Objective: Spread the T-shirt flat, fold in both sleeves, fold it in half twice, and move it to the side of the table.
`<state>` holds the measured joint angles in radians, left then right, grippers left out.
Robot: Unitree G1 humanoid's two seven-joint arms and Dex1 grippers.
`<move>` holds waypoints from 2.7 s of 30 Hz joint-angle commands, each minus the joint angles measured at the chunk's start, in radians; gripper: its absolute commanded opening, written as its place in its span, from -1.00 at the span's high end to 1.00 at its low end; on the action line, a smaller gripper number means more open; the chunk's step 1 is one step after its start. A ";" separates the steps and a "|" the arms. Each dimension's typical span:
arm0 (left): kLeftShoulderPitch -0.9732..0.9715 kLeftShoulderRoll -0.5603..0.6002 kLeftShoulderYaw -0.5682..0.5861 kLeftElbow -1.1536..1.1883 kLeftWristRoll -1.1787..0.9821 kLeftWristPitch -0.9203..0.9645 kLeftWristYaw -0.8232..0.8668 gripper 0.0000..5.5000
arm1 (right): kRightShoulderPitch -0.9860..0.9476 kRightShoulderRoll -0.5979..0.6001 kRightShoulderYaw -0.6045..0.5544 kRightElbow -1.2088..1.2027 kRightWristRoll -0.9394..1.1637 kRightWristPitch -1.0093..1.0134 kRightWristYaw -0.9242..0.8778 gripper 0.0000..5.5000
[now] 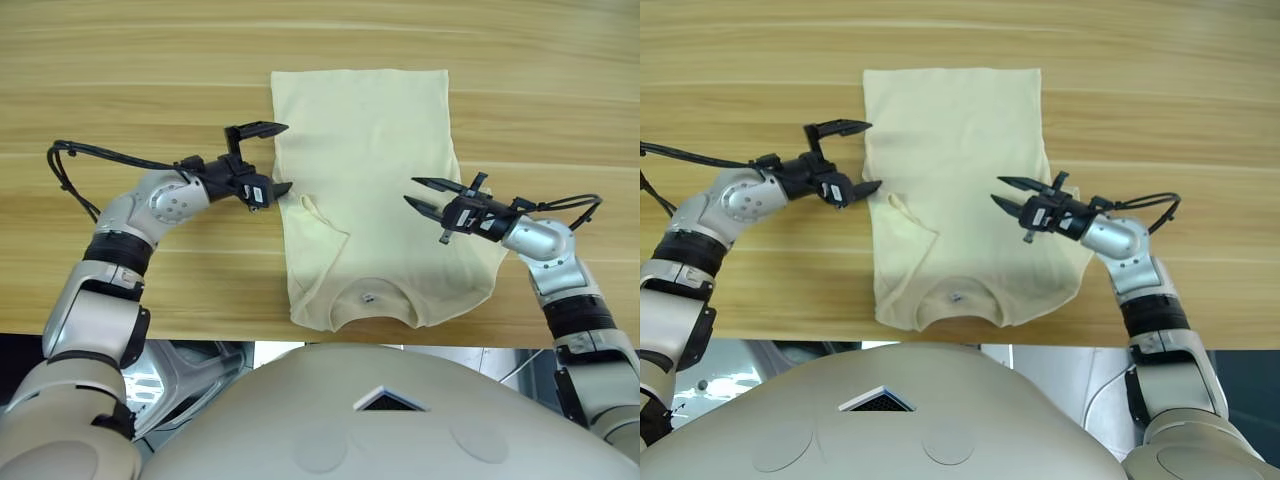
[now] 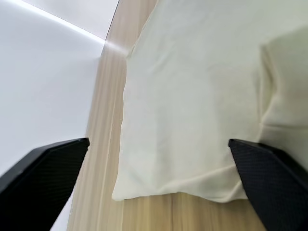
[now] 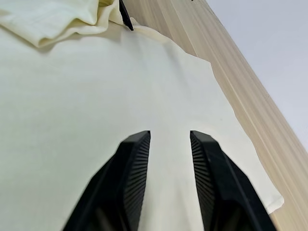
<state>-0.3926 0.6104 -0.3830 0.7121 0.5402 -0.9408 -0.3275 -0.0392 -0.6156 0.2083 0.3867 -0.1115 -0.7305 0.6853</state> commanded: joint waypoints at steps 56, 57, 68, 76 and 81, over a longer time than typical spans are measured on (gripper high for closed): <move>0.150 0.002 0.163 -0.141 -0.391 -0.069 -0.191 -0.96 | 0.382 -0.306 -0.179 0.074 -0.078 -0.026 -0.078 0.27; 0.152 0.003 0.164 -0.142 -0.390 -0.068 -0.190 -0.96 | 0.382 -0.306 -0.174 0.074 -0.078 -0.026 -0.080 0.33; 0.152 0.000 0.163 -0.137 -0.375 -0.067 -0.186 -0.96 | 0.382 -0.311 -0.154 0.069 -0.067 -0.026 -0.084 0.99; 0.151 -0.004 0.163 -0.130 -0.370 -0.069 -0.183 -0.96 | 0.381 -0.317 -0.167 0.074 -0.053 -0.039 -0.094 0.99; 0.147 -0.010 0.161 -0.129 -0.364 -0.067 -0.181 -0.96 | 0.400 -0.344 -0.202 0.037 -0.012 -0.060 -0.086 0.99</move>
<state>-0.2377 0.5990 -0.2225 0.5794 0.1630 -1.0171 -0.5119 0.3419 -0.9350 0.0133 0.4319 -0.1293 -0.7926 0.5817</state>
